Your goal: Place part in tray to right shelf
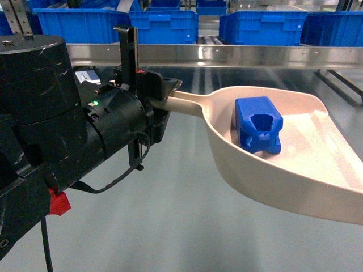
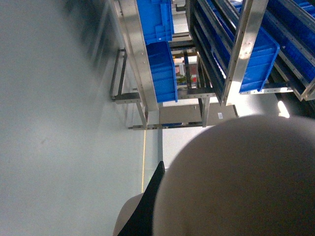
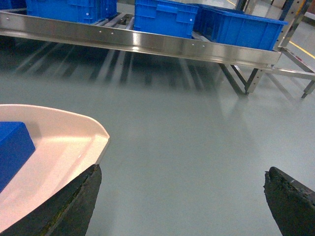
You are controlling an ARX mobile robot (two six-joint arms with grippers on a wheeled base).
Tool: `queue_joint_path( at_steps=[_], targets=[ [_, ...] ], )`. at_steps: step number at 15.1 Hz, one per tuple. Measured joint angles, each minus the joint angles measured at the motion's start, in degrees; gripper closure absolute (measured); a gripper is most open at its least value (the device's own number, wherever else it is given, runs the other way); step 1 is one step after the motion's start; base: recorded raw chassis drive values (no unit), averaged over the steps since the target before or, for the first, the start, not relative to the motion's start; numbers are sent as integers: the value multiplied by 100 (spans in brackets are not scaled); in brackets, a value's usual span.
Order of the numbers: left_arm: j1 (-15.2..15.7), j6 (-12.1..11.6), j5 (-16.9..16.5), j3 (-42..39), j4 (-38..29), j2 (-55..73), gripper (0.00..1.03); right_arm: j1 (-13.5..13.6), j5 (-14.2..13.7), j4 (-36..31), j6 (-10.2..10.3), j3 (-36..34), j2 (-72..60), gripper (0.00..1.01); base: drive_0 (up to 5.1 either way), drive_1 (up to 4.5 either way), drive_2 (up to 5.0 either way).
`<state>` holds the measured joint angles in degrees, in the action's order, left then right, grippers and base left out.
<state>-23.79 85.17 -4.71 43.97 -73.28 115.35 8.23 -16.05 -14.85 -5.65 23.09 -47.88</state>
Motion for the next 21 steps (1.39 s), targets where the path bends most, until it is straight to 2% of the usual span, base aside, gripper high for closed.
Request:
queue_joint_path(
  at_steps=[10,21],
  targets=[
    [0,2,2,0,-11,0,90,0,2,-20,0,2,4,3,310,162,-488],
    [0,-2,-15,2,-7,0,90,0,0,-15,0,2,2,3,14,409,-381]
  ],
)
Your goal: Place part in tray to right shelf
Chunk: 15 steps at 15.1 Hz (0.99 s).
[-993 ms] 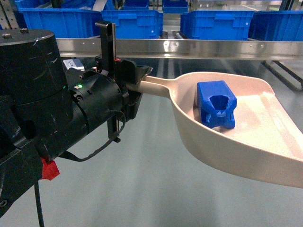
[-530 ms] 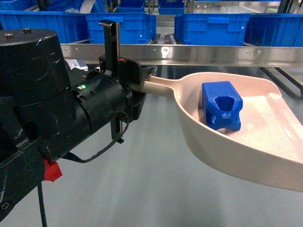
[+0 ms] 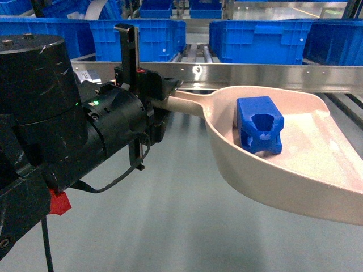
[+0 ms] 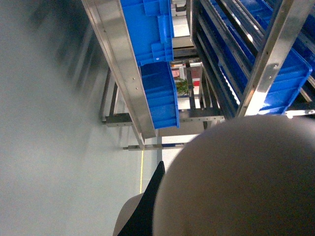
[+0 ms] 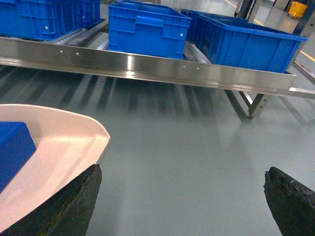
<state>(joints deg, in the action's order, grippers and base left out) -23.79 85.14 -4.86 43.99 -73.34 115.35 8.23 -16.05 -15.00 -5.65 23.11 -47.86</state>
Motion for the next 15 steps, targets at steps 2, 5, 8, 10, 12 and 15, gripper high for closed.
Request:
queue_joint_path(
  at_steps=[2,5,8,10,12,15],
  targets=[
    [0,0,-4,-2,4,0,90,-2,-2,11,0,0,-2,3,9,406,-388],
    [2,-2,20,-2,9,0,90,0,0,28,0,0,-2,3,4,417,-410],
    [0,-2,15,-2,7,0,90,0,0,17,0,0,-2,3,0,422,-422],
    [0,-2,15,0,-2,0,90,0,0,15,0,0,2,3,8,405,-388],
    [0,7,-4,-2,-2,0,90,0,0,9,0,0,0,3,4,435,-426],
    [0,-2,0,-2,2,0,90,0,0,7,0,0,0,3,9,433,-414]
  ],
)
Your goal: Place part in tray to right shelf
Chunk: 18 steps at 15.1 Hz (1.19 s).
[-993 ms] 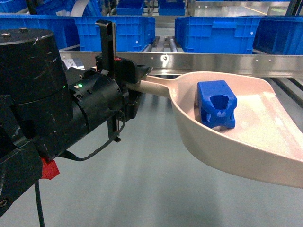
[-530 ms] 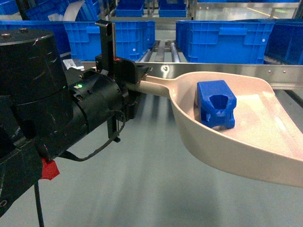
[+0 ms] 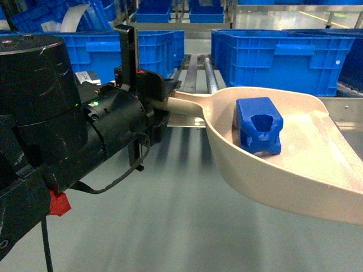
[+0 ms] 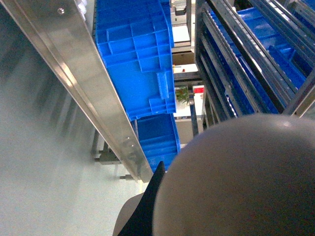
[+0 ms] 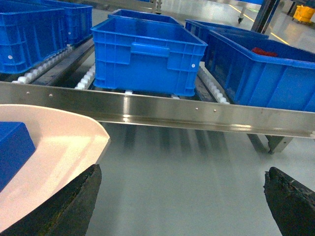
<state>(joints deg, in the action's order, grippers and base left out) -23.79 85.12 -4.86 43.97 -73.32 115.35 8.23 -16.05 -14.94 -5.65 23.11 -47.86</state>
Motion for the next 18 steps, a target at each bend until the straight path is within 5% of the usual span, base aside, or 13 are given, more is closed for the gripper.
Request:
queue_joint_path(
  at_steps=[11,18],
  targets=[
    [0,7,9,0,22,0,90,0,0,9,0,0,0,3,11,439,-417],
    [24,2,15,7,4,0,90,0,0,0,0,0,-2,3,0,0,0]
  ],
)
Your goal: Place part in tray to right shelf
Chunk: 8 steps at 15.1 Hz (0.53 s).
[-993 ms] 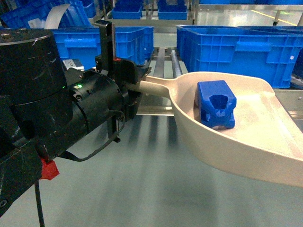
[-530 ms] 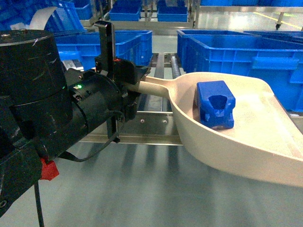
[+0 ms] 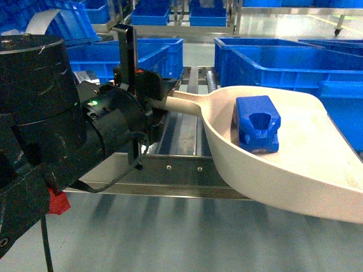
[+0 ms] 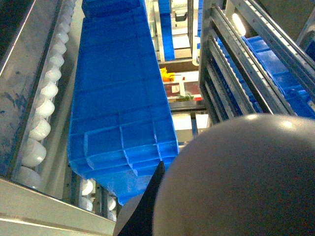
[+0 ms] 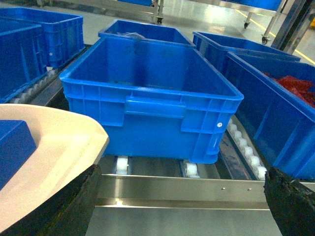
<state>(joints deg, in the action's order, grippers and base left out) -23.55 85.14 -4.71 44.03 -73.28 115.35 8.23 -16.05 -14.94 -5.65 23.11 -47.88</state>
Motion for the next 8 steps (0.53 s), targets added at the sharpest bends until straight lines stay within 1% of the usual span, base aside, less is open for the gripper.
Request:
queue_joint_path(
  at_steps=[8],
  targets=[
    [-2,0,2,0,-2,0,90,0,0,0,0,0,0,3,0,0,0]
  ],
)
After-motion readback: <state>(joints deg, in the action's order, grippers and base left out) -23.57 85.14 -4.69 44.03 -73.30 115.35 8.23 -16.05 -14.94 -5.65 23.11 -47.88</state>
